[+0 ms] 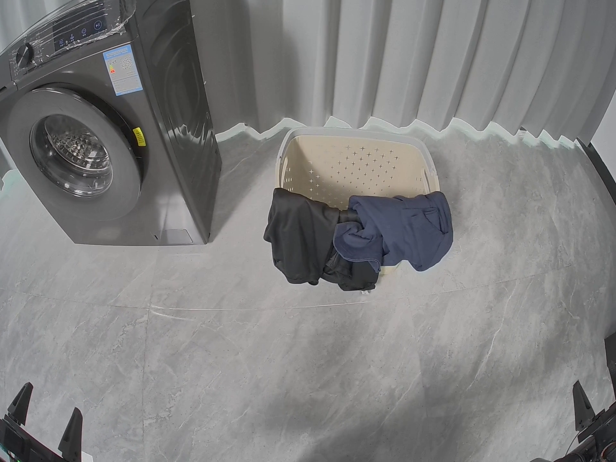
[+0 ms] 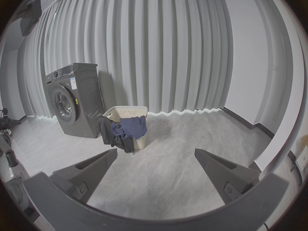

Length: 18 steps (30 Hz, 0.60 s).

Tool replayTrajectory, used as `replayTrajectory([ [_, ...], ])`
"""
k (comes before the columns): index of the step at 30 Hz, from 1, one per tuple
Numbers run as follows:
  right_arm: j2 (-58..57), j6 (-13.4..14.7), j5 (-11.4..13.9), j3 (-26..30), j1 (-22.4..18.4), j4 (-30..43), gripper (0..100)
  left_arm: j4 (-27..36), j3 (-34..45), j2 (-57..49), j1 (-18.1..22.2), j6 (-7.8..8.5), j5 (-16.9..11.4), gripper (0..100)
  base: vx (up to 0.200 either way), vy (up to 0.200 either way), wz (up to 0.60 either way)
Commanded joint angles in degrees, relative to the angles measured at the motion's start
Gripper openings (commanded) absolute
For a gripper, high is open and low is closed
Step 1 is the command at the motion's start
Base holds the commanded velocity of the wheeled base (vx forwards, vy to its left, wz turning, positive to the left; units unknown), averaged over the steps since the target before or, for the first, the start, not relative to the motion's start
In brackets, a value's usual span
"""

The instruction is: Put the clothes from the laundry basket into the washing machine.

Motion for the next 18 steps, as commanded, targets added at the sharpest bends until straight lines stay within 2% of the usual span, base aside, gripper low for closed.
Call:
replayTrajectory([
  [1,-0.44,-0.09,0.02,1.01,-0.18,0.03,100,0.01,1.01,-0.95,0.0,0.02,0.02,100,0.0,-0.2,0.0],
  [6,-0.44,0.0,0.02,1.01,-0.09,0.03,100,0.01,1.01,-0.95,0.0,0.28,0.2,100,0.0,-0.2,0.0],
  [15,-0.44,0.0,0.02,1.01,0.0,0.03,100,0.01,1.01,-0.95,-0.09,0.02,0.02,100,0.0,0.0,0.0],
  [18,-0.44,0.0,0.02,1.01,0.0,-0.06,100,0.01,1.01,-0.95,-0.09,0.11,0.11,100,0.2,0.0,0.0],
])
